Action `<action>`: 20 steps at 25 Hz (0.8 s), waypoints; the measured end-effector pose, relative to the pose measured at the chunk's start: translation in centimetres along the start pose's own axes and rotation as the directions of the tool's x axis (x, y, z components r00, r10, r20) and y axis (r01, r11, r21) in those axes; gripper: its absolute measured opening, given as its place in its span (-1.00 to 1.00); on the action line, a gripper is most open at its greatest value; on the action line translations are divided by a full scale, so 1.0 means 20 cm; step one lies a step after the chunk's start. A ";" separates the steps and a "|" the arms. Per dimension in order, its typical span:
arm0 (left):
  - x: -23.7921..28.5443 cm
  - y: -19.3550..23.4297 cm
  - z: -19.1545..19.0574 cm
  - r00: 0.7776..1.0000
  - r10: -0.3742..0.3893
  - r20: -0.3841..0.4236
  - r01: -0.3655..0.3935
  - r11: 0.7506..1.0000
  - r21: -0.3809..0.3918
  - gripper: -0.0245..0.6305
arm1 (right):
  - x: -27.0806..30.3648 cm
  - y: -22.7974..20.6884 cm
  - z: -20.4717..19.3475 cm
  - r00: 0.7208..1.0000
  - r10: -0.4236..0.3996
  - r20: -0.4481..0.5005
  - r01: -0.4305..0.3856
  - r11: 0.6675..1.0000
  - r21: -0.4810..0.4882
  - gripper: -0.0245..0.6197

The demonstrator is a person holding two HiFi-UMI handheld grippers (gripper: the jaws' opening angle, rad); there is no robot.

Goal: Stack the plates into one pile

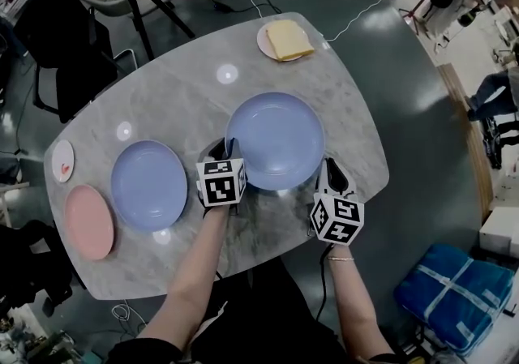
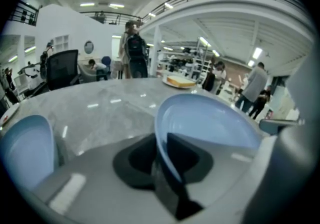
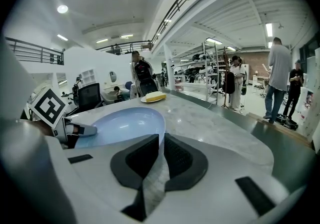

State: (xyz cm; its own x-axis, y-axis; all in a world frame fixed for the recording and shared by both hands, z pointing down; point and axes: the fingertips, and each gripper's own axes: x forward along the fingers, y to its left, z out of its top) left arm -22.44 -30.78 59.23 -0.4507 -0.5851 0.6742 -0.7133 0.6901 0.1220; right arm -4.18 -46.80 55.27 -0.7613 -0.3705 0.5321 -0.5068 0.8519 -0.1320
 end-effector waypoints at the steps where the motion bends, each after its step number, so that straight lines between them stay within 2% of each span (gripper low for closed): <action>1: 0.00 0.00 0.00 1.000 0.001 0.003 -0.001 1.000 -0.005 -0.71 | 0.01 0.00 -0.01 1.000 0.003 -0.011 -0.003 1.000 0.005 -0.90; 3: 0.00 0.00 -0.01 1.000 0.001 0.003 -0.001 1.000 -0.011 -0.71 | 0.03 0.00 -0.03 0.999 0.015 -0.039 -0.014 1.000 0.022 -0.67; 7: 0.01 -0.01 -0.01 1.000 0.000 0.003 0.000 1.000 -0.012 -0.72 | 0.08 0.00 -0.07 0.995 0.038 -0.091 -0.032 0.998 0.060 -0.56; 12: 0.01 -0.01 -0.01 1.000 -0.002 0.003 0.002 1.000 -0.014 -0.71 | 0.14 0.02 -0.08 0.986 0.048 -0.158 -0.043 0.999 0.033 -0.62; 20: 0.01 -0.02 -0.01 1.000 -0.009 0.012 0.009 0.999 -0.032 -0.73 | 0.16 0.01 -0.08 0.990 0.043 -0.133 -0.037 0.998 0.052 -0.69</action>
State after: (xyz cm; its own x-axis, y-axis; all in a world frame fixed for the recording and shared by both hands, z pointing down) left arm -22.15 -31.03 59.50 -0.4507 -0.5961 0.6645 -0.7002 0.6978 0.1511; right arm -6.07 -47.12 58.30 -0.7221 -0.2809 0.6323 -0.4990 0.8445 -0.1947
